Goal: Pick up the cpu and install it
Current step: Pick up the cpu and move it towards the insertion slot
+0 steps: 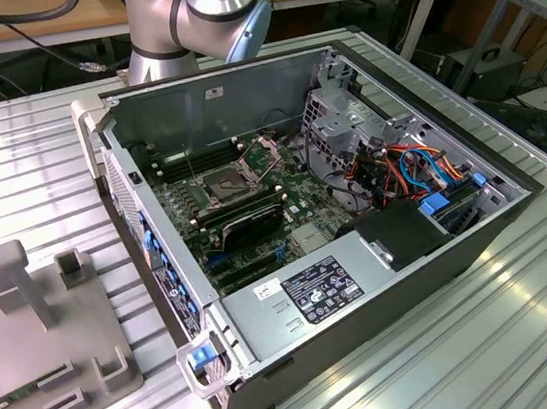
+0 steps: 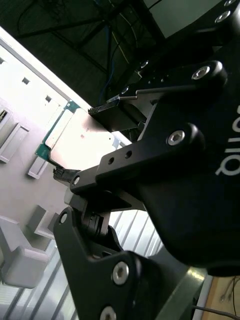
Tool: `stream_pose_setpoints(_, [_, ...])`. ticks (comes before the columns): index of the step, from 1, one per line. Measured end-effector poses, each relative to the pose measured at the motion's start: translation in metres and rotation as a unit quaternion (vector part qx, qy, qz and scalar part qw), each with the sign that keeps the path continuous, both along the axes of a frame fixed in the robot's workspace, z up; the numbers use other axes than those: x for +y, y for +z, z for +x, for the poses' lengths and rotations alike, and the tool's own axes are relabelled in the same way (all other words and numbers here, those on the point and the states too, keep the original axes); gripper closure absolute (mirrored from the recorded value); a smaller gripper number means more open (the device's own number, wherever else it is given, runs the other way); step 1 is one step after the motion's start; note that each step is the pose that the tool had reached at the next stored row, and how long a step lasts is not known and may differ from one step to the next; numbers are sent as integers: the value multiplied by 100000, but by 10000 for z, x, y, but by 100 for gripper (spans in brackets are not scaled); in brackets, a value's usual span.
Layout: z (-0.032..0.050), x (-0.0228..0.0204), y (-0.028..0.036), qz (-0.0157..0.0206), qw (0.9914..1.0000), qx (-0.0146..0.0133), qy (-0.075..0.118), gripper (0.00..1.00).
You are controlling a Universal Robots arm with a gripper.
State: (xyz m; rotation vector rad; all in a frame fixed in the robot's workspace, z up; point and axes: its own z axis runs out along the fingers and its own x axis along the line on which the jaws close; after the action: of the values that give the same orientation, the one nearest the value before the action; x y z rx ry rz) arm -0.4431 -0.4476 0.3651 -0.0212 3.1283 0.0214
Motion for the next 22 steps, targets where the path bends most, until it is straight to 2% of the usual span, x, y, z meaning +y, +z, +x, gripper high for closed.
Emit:
stream_pose_setpoints(2, [0, 0, 4, 5, 100000, -9, -1, 45])
stream_pose_setpoints(5, [0, 0, 50, -2, 100000, 0, 0, 45])
stream_pose_setpoints(8, [0, 0, 139, -1, 100000, 0, -1, 45])
stream_pose_setpoints(14, [0, 0, 241, 4, 100000, -6, -2, 45])
stream_pose_setpoints(22, [0, 0, 255, 3, 100000, -5, 0, 45])
